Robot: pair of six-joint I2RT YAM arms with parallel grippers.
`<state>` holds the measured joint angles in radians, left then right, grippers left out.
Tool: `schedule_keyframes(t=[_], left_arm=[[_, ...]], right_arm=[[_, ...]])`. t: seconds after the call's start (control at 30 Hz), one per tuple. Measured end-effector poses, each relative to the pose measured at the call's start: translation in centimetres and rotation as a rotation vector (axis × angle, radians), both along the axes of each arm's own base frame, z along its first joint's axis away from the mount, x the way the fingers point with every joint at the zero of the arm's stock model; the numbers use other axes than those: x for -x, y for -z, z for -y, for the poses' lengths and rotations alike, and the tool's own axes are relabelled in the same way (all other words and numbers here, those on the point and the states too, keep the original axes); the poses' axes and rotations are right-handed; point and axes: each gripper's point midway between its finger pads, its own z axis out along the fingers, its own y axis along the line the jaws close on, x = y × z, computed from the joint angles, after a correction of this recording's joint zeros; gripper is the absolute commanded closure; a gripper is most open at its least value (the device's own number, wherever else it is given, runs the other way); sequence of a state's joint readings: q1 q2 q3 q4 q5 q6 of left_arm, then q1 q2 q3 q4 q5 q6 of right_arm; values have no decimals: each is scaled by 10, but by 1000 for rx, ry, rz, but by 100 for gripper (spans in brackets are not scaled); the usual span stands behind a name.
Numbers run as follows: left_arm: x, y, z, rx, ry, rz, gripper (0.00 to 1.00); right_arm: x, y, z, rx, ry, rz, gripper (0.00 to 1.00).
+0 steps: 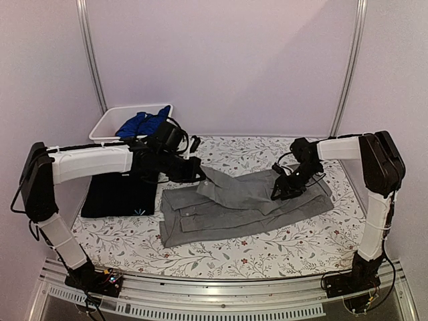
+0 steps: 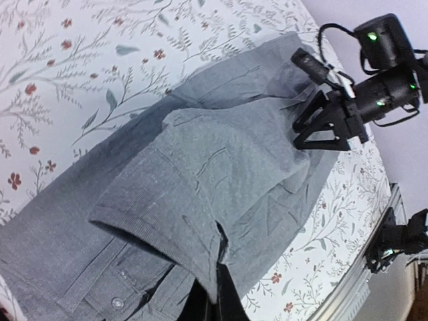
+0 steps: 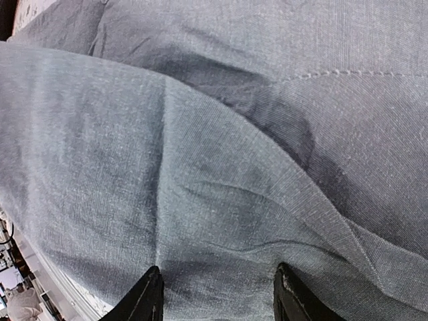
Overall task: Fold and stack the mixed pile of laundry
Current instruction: Adjust the rectangle-folded T-shirt at the center of the board.
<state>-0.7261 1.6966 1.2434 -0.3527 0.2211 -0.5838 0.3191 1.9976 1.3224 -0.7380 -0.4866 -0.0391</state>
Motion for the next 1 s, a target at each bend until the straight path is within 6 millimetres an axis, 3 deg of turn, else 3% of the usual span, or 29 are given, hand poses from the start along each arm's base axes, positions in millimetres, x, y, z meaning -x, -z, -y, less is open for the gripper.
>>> schedule_keyframes(t=[0.23, 0.3, 0.4, 0.47, 0.6, 0.8, 1.0], left_arm=[[17, -95, 38, -83, 182, 422, 100], [19, -114, 45, -86, 228, 496, 100], [15, -120, 49, -111, 246, 522, 100], [10, -113, 52, -121, 246, 497, 100], [5, -74, 44, -118, 214, 347, 100], [-2, 1, -12, -113, 31, 28, 100], [17, 61, -53, -148, -109, -196, 100]], right_arm=[[-7, 0, 9, 0, 29, 8, 44], [-7, 0, 9, 0, 30, 9, 44], [-8, -1, 9, -1, 30, 12, 43], [-8, -2, 10, 5, 31, 16, 43], [-9, -4, 15, 30, 36, 29, 43], [-9, -3, 20, 47, 40, 26, 43], [-11, -6, 20, 55, 41, 30, 43]])
